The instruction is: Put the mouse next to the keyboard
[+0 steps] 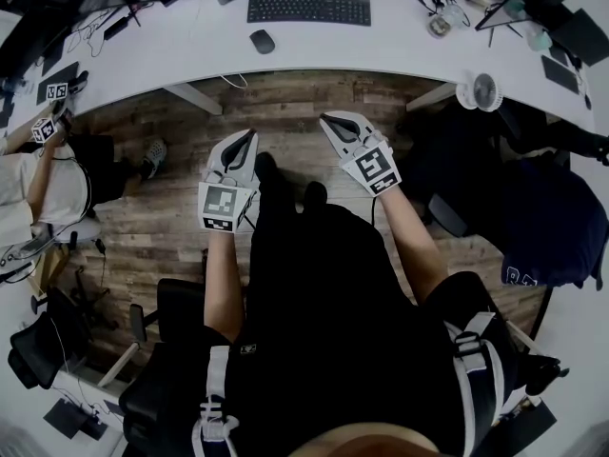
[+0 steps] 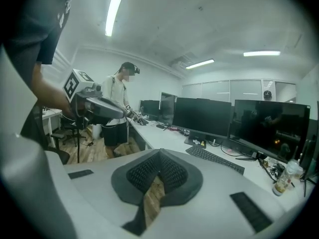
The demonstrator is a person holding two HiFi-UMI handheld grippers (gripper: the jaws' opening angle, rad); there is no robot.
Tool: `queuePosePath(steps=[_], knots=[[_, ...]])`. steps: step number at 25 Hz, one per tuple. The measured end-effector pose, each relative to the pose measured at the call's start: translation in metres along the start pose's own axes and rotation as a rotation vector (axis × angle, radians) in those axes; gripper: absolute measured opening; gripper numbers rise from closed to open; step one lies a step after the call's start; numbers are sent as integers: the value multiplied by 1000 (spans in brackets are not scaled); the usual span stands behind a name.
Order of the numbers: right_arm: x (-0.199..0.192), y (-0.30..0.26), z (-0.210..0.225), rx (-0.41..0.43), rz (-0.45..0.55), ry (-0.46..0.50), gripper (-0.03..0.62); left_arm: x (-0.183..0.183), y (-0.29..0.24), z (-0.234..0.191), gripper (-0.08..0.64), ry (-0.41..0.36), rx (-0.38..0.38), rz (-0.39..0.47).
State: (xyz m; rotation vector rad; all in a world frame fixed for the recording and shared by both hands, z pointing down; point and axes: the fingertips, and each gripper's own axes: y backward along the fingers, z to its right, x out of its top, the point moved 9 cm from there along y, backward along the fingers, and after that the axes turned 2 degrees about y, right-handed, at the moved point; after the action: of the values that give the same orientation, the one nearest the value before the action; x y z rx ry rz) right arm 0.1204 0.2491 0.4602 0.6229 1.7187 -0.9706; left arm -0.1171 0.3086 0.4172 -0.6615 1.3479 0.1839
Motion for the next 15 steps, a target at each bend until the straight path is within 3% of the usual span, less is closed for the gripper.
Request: queuePosePath(steps=[15], knots=[[-1,-4,5,-45,-14,6,3,1,2,-3,2,6,14,2]])
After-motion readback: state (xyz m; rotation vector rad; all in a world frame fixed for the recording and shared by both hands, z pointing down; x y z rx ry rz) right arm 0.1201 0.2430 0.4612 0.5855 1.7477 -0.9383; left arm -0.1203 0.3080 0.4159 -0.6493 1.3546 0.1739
